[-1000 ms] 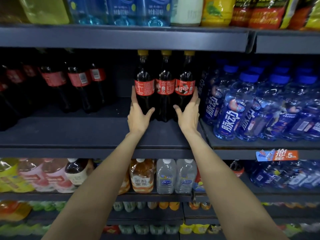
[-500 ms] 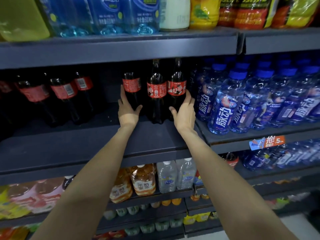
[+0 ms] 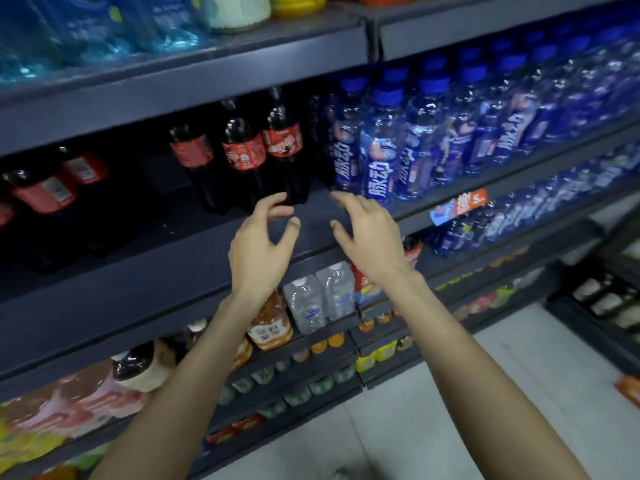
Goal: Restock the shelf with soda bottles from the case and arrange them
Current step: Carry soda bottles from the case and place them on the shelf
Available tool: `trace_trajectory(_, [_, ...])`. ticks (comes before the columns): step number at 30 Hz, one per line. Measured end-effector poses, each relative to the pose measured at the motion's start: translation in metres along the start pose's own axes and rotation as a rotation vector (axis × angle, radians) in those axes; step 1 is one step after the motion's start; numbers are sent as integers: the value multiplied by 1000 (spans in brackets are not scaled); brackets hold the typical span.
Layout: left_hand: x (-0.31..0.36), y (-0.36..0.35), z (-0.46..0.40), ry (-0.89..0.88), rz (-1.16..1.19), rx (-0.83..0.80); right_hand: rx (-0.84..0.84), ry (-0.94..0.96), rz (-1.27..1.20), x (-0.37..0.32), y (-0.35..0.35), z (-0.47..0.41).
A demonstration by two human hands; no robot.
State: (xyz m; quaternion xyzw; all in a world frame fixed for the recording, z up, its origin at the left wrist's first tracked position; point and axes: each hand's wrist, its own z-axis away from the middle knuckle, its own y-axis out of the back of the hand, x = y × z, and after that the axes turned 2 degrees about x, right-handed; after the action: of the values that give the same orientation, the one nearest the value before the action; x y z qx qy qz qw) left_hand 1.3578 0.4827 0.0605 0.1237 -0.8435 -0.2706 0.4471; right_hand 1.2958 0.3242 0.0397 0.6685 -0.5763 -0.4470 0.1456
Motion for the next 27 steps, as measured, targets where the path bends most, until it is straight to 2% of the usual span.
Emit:
trace_trajectory(5, [55, -63, 48, -420, 77, -91, 99, -15, 274, 62, 77, 90])
trace_trajectory(8, [90, -126, 92, -538, 146, -219, 127, -130, 336, 112, 125, 166])
trace_trajectory(11, [129, -199, 146, -552, 197, -471, 119, -306, 399, 160, 174, 248])
trace_trajectory(13, [158, -252, 185, -534, 171, -709, 65, -479, 415, 189, 210, 308])
trace_trajectory(16, [202, -336, 247, -416, 70, -1131, -75, -852, 386, 228, 260, 398])
trace_trajectory(17, [216, -362, 267, -388, 36, -1224, -123, -981, 367, 240, 274, 426])
trace_trajectory(20, [264, -427, 325, -296, -10, -1401, -187, -1259, 275, 275, 315, 499])
trace_trajectory(27, [364, -575, 453, -136, -148, -1658, -165, -1664, 118, 368, 417, 652])
